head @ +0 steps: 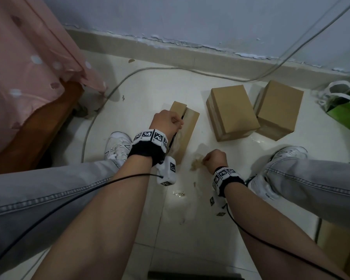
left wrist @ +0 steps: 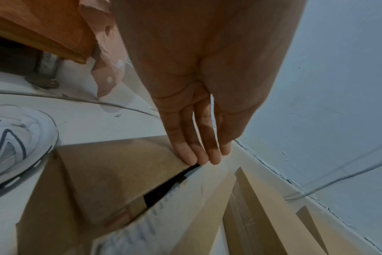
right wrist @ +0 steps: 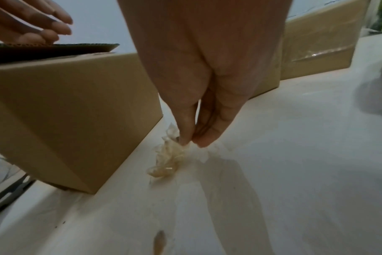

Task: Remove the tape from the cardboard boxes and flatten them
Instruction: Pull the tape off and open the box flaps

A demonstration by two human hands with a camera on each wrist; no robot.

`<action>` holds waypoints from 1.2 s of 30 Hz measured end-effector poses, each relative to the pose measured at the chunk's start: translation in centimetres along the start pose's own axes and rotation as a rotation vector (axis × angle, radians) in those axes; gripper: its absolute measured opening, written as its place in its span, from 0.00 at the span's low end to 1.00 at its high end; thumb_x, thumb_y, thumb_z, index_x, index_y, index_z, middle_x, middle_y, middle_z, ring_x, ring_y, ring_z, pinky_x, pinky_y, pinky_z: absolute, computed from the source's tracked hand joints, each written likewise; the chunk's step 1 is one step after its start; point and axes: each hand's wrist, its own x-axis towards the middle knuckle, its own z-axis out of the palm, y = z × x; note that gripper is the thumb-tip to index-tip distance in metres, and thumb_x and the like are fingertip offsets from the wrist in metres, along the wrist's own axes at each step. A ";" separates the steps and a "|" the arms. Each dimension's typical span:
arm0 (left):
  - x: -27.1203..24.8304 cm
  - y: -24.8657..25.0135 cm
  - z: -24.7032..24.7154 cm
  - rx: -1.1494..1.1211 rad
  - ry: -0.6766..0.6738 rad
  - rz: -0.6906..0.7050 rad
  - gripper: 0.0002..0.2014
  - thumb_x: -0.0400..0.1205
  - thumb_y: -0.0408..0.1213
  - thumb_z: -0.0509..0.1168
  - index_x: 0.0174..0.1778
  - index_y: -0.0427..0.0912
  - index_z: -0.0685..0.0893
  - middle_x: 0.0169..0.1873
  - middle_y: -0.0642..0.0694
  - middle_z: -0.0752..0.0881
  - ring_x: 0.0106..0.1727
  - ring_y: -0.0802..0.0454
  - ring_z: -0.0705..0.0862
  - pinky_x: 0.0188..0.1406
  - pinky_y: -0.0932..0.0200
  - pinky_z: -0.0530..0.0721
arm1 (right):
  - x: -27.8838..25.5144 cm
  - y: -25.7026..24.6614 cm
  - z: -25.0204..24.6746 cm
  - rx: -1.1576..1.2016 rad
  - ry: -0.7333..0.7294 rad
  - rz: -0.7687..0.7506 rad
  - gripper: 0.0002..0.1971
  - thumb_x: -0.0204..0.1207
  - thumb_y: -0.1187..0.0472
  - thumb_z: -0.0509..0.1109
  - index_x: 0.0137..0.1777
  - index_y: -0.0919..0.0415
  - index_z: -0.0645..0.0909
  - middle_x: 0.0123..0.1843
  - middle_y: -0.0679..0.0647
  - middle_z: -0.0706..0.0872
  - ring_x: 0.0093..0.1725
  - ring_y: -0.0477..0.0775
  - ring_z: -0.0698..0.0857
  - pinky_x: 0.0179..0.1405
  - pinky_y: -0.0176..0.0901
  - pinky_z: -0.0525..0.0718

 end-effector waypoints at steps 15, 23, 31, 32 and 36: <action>-0.2 -0.3 0.1 0.034 -0.011 -0.020 0.08 0.81 0.30 0.66 0.48 0.40 0.91 0.42 0.46 0.92 0.43 0.56 0.88 0.53 0.66 0.83 | -0.3 -2.2 0.8 -0.057 -0.006 -0.019 0.14 0.77 0.74 0.62 0.55 0.70 0.89 0.56 0.66 0.89 0.57 0.65 0.86 0.62 0.48 0.85; -0.4 -0.6 -1.0 -0.056 0.075 -0.044 0.11 0.78 0.30 0.65 0.38 0.45 0.91 0.38 0.47 0.92 0.46 0.50 0.90 0.54 0.53 0.88 | 0.0 -1.7 -1.1 0.119 0.085 0.135 0.10 0.78 0.67 0.66 0.47 0.70 0.89 0.46 0.66 0.90 0.45 0.66 0.88 0.51 0.52 0.89; -1.4 -3.4 -3.9 0.122 -0.123 -0.227 0.33 0.76 0.52 0.74 0.76 0.57 0.71 0.57 0.48 0.80 0.60 0.43 0.83 0.61 0.52 0.82 | -2.4 -8.1 -5.6 0.761 -0.164 0.229 0.22 0.84 0.65 0.59 0.78 0.61 0.68 0.63 0.69 0.81 0.45 0.72 0.90 0.47 0.67 0.90; -1.8 -3.8 -4.1 0.200 -0.266 -0.243 0.44 0.72 0.58 0.76 0.82 0.58 0.60 0.59 0.48 0.79 0.59 0.43 0.83 0.63 0.49 0.82 | -2.9 -9.2 -6.1 0.845 -0.250 0.225 0.27 0.84 0.66 0.60 0.82 0.54 0.61 0.67 0.68 0.78 0.46 0.73 0.90 0.47 0.68 0.89; -3.7 -4.8 -3.4 0.296 -0.483 -0.222 0.68 0.53 0.60 0.82 0.84 0.64 0.43 0.63 0.48 0.82 0.57 0.44 0.84 0.60 0.48 0.84 | -4.2 -11.7 -6.2 0.579 -0.308 0.002 0.41 0.79 0.70 0.61 0.84 0.38 0.47 0.64 0.56 0.80 0.55 0.64 0.87 0.40 0.61 0.91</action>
